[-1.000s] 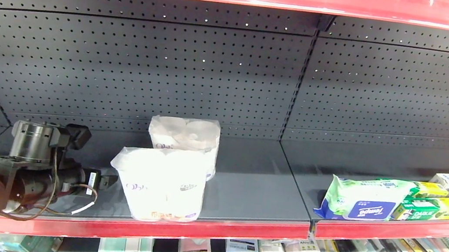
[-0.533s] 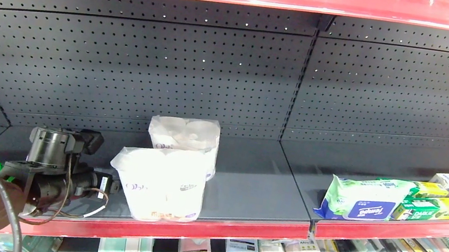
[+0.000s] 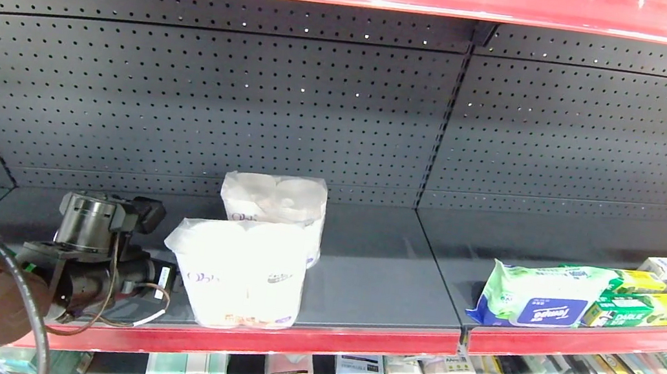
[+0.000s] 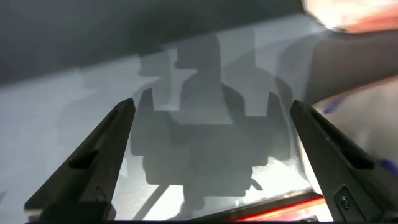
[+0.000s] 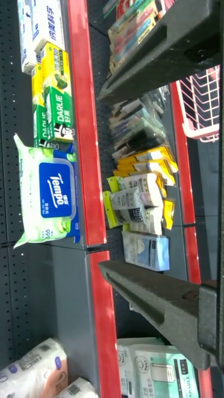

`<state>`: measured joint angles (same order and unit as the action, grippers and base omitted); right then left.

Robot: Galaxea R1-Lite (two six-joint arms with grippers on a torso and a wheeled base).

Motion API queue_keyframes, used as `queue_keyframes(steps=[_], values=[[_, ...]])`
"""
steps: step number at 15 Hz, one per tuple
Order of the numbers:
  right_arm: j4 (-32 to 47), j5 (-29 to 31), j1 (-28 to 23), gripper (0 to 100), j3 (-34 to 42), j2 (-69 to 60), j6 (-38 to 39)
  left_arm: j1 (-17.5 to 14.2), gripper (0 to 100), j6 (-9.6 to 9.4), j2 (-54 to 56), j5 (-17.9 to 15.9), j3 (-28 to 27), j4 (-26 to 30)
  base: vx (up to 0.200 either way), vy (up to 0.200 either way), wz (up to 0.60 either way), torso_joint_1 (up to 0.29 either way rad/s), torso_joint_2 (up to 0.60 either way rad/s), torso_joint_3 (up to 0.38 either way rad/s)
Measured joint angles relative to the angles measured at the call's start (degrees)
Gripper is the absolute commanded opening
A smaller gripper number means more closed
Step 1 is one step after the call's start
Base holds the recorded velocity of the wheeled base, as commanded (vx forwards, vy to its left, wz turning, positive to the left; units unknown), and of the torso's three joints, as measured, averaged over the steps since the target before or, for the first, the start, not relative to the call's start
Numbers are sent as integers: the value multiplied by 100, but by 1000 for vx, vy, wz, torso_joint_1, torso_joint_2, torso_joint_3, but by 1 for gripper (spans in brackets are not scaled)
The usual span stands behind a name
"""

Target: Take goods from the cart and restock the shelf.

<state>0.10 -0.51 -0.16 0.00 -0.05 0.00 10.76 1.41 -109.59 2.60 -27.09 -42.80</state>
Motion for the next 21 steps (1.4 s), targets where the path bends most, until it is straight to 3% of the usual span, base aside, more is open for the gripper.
queue_keyframes(steps=[11,21], values=[[0,0,-5,100,0,0,0,233,100,9,-206,-6,-113,-145,0,0,0,0,0,0],[0,0,-2,100,0,0,0,255,100,6,-201,2,-77,-149,0,0,0,0,0,0]])
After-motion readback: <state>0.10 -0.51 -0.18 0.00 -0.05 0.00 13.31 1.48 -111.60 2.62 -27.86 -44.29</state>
